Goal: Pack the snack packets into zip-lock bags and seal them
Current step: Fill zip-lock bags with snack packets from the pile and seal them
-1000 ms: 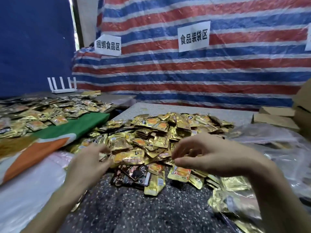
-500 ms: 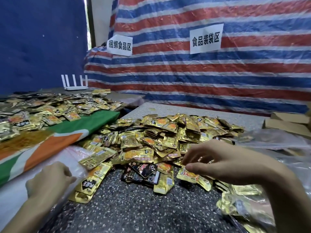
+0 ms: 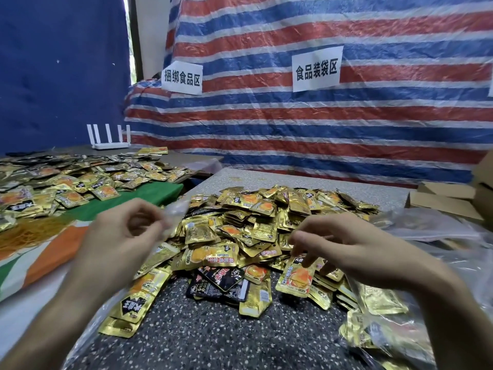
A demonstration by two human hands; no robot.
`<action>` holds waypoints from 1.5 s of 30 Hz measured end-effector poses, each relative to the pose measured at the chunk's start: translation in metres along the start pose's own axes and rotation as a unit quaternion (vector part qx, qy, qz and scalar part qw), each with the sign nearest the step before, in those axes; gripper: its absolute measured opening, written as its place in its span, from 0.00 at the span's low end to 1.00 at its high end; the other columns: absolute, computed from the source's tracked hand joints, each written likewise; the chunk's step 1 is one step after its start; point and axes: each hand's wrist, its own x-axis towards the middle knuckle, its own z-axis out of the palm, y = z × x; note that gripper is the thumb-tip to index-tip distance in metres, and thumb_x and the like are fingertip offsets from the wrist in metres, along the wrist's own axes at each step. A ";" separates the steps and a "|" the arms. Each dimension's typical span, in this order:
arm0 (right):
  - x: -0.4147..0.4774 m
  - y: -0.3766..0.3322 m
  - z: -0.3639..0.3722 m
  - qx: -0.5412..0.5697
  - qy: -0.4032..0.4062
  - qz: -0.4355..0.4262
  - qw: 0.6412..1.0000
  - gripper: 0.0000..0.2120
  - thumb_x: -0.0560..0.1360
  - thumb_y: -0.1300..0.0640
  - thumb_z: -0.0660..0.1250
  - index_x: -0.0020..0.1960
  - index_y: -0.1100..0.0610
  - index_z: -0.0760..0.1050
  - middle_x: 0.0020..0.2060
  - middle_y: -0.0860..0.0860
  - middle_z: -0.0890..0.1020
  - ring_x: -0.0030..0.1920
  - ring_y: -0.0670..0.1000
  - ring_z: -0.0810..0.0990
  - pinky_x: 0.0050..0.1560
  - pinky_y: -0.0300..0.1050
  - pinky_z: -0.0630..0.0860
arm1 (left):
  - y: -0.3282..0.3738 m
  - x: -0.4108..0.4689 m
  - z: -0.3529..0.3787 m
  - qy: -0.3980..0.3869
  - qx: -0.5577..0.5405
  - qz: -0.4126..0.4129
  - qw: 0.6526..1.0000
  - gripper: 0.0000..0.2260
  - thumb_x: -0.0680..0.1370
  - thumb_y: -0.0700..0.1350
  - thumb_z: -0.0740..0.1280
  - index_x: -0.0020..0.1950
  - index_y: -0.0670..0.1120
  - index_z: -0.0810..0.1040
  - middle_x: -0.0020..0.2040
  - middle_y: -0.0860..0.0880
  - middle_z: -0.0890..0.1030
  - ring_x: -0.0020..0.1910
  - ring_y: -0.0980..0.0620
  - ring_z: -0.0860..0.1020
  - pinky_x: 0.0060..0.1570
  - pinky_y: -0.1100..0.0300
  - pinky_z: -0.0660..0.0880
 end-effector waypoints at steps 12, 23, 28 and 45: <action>-0.006 -0.001 -0.020 0.250 0.154 0.099 0.951 0.14 0.79 0.58 0.66 0.42 0.69 0.79 0.32 0.57 0.81 0.30 0.53 0.80 0.26 0.41 0.75 | 0.104 0.008 0.112 -0.283 -0.180 0.119 0.935 0.07 0.70 0.40 0.78 0.40 0.49 0.81 0.46 0.55 0.84 0.43 0.59 0.83 0.47 0.55 0.82; -0.021 0.002 -0.040 0.255 0.075 0.105 0.958 0.15 0.66 0.53 0.76 0.40 0.66 0.83 0.30 0.56 0.81 0.27 0.48 0.76 0.25 0.36 0.71 | 0.117 0.051 0.126 -0.504 -0.319 -0.008 0.803 0.28 0.64 0.74 0.68 0.44 0.51 0.84 0.46 0.52 0.85 0.46 0.49 0.82 0.41 0.60 0.80; -0.020 0.003 -0.040 0.231 0.057 0.096 0.966 0.16 0.64 0.48 0.76 0.41 0.62 0.85 0.30 0.55 0.83 0.28 0.48 0.78 0.26 0.34 0.70 | 0.112 0.055 0.141 -0.489 -0.287 0.033 0.823 0.18 0.75 0.56 0.67 0.49 0.43 0.83 0.43 0.50 0.84 0.42 0.54 0.80 0.39 0.64 0.76; -0.028 -0.001 -0.034 -0.112 0.220 -0.164 0.955 0.14 0.72 0.63 0.73 0.52 0.47 0.83 0.60 0.41 0.79 0.31 0.44 0.71 0.27 0.37 0.69 | 0.087 0.078 0.145 -0.428 -0.478 -0.189 0.743 0.12 0.72 0.53 0.67 0.31 0.48 0.75 0.31 0.51 0.69 0.27 0.57 0.67 0.29 0.66 0.69</action>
